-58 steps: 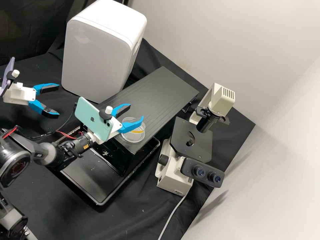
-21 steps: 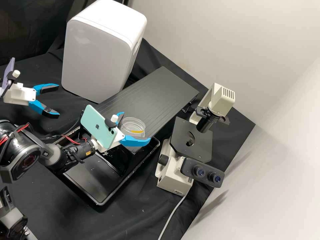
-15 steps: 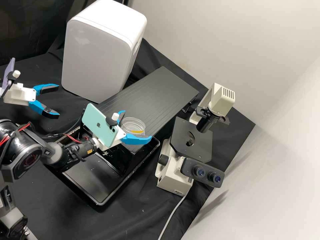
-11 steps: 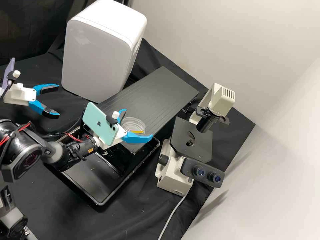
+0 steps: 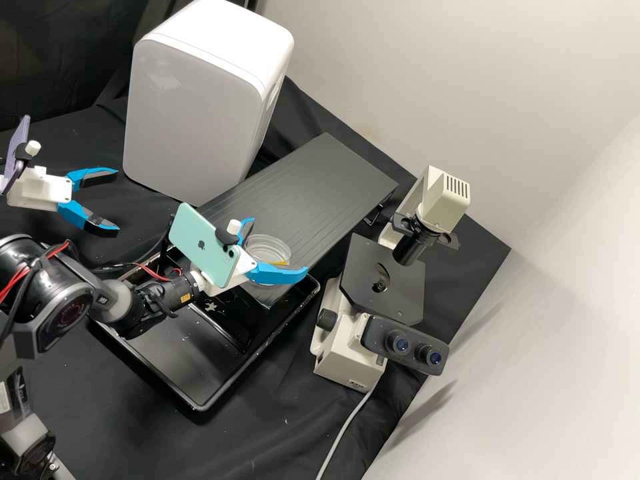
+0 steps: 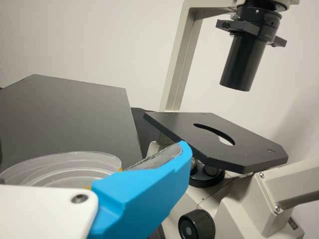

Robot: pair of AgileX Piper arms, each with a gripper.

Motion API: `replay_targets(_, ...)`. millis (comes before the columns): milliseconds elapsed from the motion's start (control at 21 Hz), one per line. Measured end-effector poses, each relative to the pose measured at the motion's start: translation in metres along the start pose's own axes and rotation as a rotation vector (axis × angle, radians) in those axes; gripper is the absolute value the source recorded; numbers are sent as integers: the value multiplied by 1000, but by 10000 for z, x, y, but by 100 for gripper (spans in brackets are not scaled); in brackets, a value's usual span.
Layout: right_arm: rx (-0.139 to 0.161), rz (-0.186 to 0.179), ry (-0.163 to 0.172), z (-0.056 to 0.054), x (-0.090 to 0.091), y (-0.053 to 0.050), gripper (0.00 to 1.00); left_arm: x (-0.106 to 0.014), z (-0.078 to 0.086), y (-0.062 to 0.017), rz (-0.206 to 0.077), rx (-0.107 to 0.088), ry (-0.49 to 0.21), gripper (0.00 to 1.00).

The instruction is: Remove the lid from the petri dish

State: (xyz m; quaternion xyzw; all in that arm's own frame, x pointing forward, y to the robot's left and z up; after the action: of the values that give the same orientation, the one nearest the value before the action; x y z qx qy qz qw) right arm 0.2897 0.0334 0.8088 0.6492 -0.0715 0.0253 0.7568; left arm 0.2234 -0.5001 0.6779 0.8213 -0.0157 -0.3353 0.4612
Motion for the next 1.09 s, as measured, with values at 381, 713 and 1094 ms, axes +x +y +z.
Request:
replay_targets(381, -3, -7, -5, 19, 8, -29, 0, 19, -1, 19, 9, 0, 1, 100)
replay_targets(713, -6, -8, -5, 25, 11, -40, 0, 19, -1, 19, 9, 0, 1, 100)
replay_targets(1094, -7, -4, 1, 18, 11, -35, 0, 19, -1, 19, 9, 0, 1, 100)
